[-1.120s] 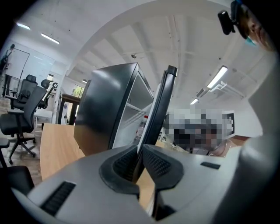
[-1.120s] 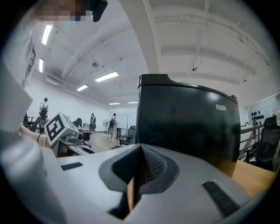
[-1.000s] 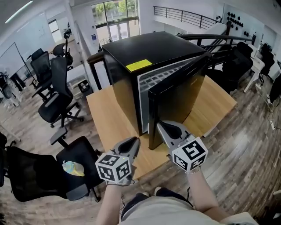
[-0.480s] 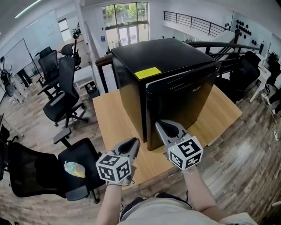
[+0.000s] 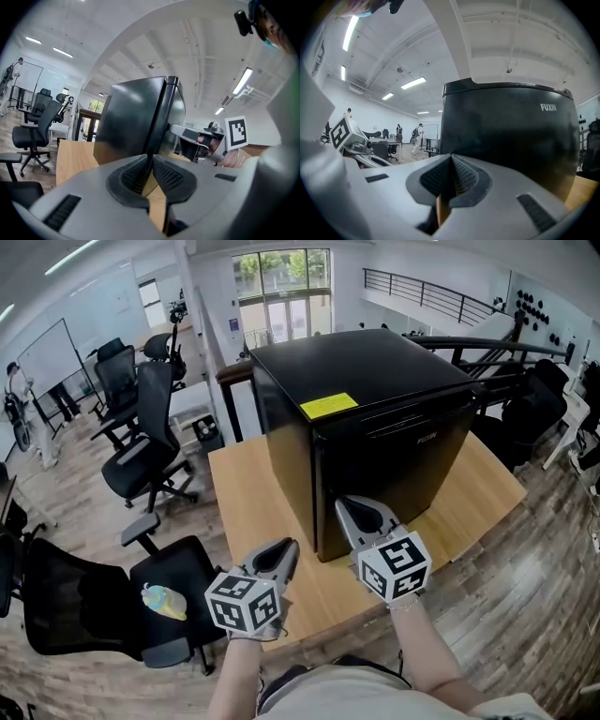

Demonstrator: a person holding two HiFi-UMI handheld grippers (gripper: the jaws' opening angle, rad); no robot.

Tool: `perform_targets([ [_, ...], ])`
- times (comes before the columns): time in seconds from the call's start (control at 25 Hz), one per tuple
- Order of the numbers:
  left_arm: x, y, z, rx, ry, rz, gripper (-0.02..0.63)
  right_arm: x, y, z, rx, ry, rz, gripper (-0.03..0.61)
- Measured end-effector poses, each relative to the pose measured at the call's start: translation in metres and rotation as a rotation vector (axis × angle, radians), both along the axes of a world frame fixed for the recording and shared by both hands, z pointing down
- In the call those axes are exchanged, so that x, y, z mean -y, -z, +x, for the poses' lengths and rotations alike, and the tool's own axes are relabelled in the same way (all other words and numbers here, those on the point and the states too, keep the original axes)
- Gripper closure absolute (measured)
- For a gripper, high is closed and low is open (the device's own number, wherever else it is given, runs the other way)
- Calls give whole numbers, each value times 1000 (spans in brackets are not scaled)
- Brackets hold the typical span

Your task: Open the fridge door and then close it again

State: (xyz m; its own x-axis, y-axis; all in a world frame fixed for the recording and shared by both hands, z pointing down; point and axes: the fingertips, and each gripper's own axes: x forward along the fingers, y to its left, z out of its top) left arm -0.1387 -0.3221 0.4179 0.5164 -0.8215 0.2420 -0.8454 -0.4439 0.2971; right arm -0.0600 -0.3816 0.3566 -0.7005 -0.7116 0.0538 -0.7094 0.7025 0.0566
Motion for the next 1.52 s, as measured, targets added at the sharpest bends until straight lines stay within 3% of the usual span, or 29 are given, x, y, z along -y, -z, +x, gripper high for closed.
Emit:
perform_targets([
  [0.36, -6, 1, 1, -16, 12, 5, 575, -10, 2, -2, 21, 43, -7, 570],
  [0.68, -19, 2, 27, 72, -74, 38, 575, -42, -7, 19, 42, 23, -44, 562],
  [0.88, -29, 5, 43, 48, -113, 46, 592, -67, -16, 26, 21, -4, -38, 579],
  [1.04, -38, 3, 60, 138, -159, 68, 597, -85, -17, 41, -52, -53, 4, 580],
  [1.2, -48, -5, 67, 264, -177, 102, 597, -99, -34, 54, -80, -93, -38, 580],
  [1.36, -53, -12, 70, 231, -188, 81, 598, -107, -53, 62, -125, -116, -78, 580],
  [1.52, -56, -16, 68, 193, -168, 63, 603, -115, -55, 71, -98, -154, -79, 580],
])
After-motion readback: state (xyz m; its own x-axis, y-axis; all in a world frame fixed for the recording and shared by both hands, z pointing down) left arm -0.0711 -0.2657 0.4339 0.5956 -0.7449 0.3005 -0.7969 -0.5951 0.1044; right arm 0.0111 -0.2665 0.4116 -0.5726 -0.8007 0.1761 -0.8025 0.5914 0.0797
